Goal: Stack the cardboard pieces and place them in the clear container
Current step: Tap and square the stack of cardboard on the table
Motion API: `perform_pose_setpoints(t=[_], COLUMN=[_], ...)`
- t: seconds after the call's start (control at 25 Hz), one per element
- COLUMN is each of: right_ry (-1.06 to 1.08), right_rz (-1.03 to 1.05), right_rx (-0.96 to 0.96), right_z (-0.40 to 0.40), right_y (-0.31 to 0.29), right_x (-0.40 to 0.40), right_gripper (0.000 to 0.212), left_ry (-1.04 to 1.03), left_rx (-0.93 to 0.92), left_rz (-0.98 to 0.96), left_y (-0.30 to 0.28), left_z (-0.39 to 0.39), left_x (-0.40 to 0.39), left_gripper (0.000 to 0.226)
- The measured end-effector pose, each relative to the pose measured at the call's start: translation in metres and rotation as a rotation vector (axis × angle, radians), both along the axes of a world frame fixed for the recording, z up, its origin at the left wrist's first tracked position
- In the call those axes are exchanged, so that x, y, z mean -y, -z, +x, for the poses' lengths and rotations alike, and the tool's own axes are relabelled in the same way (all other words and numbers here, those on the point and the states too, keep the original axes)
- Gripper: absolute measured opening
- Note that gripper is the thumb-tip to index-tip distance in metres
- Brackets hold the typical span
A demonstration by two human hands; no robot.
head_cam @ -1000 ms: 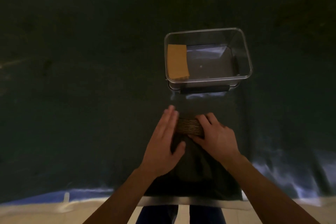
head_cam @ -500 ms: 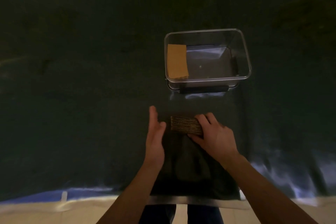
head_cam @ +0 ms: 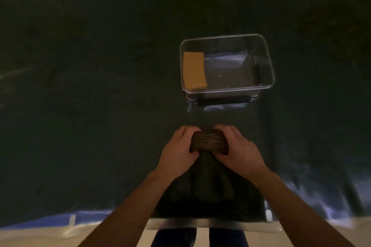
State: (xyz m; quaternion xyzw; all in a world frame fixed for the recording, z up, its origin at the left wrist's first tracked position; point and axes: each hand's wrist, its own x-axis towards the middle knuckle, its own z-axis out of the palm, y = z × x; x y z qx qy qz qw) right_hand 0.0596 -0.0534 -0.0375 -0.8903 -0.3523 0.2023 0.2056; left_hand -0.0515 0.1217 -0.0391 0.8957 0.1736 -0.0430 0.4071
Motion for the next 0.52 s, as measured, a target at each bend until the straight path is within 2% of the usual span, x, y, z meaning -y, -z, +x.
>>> perform_pose_setpoints(t=[0.2, 0.36, 0.52], right_ry=[0.081, 0.089, 0.058], right_rz=[0.059, 0.06, 0.116], right_rx=[-0.082, -0.069, -0.022], right_z=[0.009, 0.011, 0.007], right_y=[0.002, -0.003, -0.013], right_x=[0.012, 0.008, 0.01], right_gripper=[0.053, 0.049, 0.053], left_ry=[0.02, -0.059, -0.079], left_rx=[0.026, 0.012, 0.047], left_rz=[0.048, -0.131, -0.191], left_y=[0.004, -0.001, -0.009], left_z=[0.005, 0.006, 0.0], left_x=[-0.011, -0.016, -0.026], left_gripper=[0.05, 0.047, 0.05])
